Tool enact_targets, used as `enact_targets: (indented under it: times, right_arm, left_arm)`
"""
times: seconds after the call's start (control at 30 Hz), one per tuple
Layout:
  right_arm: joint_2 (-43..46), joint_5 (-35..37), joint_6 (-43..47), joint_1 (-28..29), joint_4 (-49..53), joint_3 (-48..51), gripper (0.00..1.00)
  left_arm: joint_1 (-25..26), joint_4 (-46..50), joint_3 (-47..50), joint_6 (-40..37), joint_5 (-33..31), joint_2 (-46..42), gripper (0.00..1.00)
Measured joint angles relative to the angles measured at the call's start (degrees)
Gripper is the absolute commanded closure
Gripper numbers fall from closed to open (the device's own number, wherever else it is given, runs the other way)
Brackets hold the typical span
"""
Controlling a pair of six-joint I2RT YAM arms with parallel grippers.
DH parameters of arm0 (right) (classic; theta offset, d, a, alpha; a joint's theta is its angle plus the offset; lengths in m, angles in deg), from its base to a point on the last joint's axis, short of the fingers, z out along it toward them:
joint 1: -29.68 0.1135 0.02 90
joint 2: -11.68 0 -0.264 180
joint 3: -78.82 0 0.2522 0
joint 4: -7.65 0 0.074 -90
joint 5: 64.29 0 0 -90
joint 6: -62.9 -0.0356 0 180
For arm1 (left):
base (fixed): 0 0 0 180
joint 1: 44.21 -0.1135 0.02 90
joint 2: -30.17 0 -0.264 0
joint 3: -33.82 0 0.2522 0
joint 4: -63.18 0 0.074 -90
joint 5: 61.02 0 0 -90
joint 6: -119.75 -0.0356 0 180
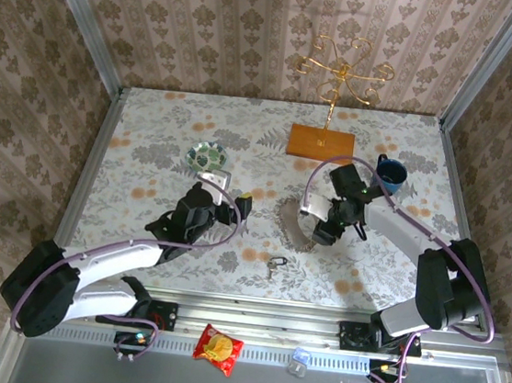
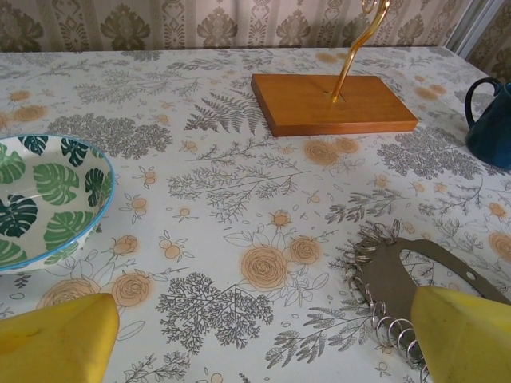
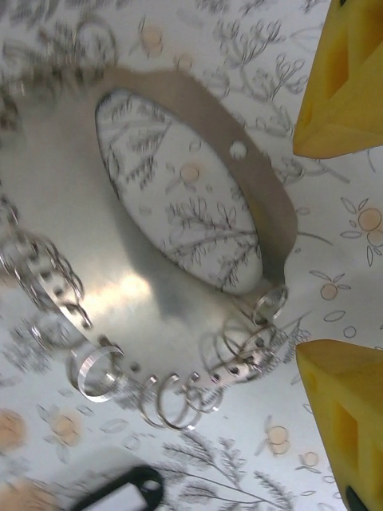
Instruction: Put the keys on the keyring
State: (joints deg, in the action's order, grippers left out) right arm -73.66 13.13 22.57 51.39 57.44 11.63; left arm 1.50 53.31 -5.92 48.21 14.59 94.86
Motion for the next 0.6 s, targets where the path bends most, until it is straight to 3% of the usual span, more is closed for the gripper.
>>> enact_targets:
  times: [0.3,0.6]
  right_arm:
    - [-0.4,0.8,8.2,1.3,-1.1,3.1,0.57]
    - [-3.4,2.3,12.2,1.3,-3.9,3.6,0.52]
  left_arm:
    - [-1.9,-0.9,1.8,-3.0,0.6,-2.5,0.04]
    - [-2.3,-1.0,2.3,-4.1,2.2,-3.9,0.04]
